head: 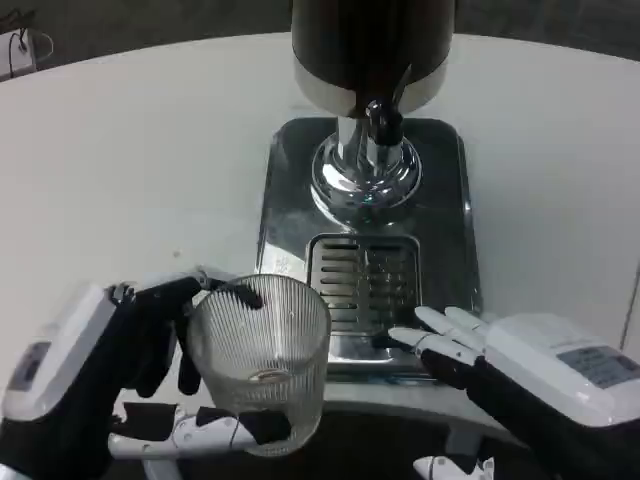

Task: Grasp the cup under the faucet to collect the drink, then remove the cup.

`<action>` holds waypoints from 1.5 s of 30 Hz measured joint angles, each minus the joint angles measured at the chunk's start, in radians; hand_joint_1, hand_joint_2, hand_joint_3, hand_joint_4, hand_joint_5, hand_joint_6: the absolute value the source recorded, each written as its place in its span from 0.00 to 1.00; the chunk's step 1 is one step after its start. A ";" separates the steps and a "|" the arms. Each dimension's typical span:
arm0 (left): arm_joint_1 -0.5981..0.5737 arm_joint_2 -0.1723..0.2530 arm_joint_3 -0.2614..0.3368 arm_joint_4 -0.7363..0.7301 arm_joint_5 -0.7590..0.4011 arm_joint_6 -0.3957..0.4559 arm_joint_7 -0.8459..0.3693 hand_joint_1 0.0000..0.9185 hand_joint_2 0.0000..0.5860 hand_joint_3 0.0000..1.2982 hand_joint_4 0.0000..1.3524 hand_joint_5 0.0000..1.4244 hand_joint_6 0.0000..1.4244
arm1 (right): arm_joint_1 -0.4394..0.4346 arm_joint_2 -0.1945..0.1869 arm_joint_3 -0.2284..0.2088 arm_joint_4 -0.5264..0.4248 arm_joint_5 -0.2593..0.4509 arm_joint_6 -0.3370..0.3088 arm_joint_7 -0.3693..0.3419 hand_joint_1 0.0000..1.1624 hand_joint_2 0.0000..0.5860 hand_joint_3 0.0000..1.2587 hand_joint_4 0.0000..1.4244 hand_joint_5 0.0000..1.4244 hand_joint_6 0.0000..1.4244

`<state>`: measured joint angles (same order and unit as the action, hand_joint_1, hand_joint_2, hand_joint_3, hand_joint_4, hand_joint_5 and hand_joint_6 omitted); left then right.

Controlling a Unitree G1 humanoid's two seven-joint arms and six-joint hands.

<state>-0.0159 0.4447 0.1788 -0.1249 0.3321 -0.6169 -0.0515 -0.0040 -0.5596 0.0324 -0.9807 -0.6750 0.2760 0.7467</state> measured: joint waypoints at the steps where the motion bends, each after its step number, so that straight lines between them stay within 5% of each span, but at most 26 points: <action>1: -0.015 -0.007 -0.006 0.017 0.016 0.003 0.003 0.56 0.00 0.79 0.85 0.96 1.00 | 0.000 0.000 -0.001 0.000 0.000 0.002 0.000 0.34 0.85 0.10 0.00 0.00 0.00; 21: -0.353 -0.022 -0.106 0.334 0.170 0.046 0.140 0.56 0.00 0.79 0.85 0.96 1.00 | 0.079 -0.004 -0.110 -0.032 0.043 0.013 0.000 0.34 0.85 0.10 0.00 0.00 0.00; 45: -0.635 0.006 -0.244 0.689 0.269 0.046 0.336 0.56 0.00 0.79 0.85 0.96 1.00 | 0.128 -0.012 -0.182 -0.044 0.099 0.002 -0.002 0.32 0.87 0.11 0.00 0.01 0.00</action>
<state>-0.6509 0.4504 -0.0650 0.5638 0.6011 -0.5705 0.2847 0.1244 -0.5719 -0.1499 -1.0248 -0.5758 0.2784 0.7451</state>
